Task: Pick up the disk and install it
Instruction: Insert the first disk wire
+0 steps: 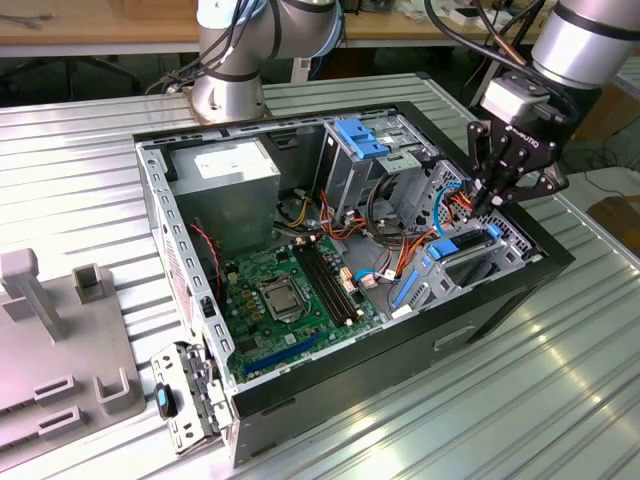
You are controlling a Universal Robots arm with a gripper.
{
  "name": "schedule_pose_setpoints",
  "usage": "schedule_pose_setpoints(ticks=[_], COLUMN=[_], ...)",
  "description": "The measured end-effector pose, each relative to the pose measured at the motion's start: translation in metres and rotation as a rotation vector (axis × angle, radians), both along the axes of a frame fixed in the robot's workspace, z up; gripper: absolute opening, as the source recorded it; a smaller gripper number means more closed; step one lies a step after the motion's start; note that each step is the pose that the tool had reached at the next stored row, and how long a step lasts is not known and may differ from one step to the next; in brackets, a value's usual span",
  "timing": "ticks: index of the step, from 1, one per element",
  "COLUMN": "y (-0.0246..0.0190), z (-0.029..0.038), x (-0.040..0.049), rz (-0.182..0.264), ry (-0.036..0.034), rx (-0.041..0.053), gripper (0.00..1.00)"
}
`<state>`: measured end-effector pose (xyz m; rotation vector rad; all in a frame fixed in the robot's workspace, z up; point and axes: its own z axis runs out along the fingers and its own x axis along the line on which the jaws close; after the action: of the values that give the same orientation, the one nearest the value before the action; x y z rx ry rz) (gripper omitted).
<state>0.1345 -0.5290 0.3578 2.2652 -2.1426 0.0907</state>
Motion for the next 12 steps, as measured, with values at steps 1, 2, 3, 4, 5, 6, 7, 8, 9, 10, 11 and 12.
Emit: schedule_pose_setpoints(ticks=[1, 2, 3, 4, 5, 6, 7, 8, 9, 10, 11, 12], y=[-0.0016, -0.0025, -0.0036, -0.0052, -0.0084, -0.0107, -0.0113, -0.0115, -0.0116, -0.0116, -0.0118, -0.0122], z=[-0.0001, -0.0001, 0.0, 0.0, -0.0002, -0.0004, -0.0007, -0.0011, -0.0023, -0.003, -0.0031, -0.0034], x=[-0.0001, -0.0002, -0.0002, -0.0003, -0.0007, -0.0021, -0.0038, -0.0042, -0.0042, -0.0043, -0.0051, -0.0058], rz=[0.0, 0.0, -0.001, -0.001, -0.001, -0.001, -0.001, -0.001, -0.011, -0.023, -0.024, -0.024], ry=[0.0, 0.0, -0.0001, -0.0001, 0.0, -0.0001, 0.0, -0.0002, -0.0004, -0.0004, -0.0004, -0.0004], rx=[0.0001, 0.0002, 0.0002, 0.0003, 0.0011, 0.0011, 0.0013, 0.0012, 0.0011, 0.001, 0.001, 0.0013], gripper=[0.16, 0.16, 0.16, 0.16, 0.16, 0.16, 0.16, 0.16, 0.16, 0.16, 0.16, 0.16])
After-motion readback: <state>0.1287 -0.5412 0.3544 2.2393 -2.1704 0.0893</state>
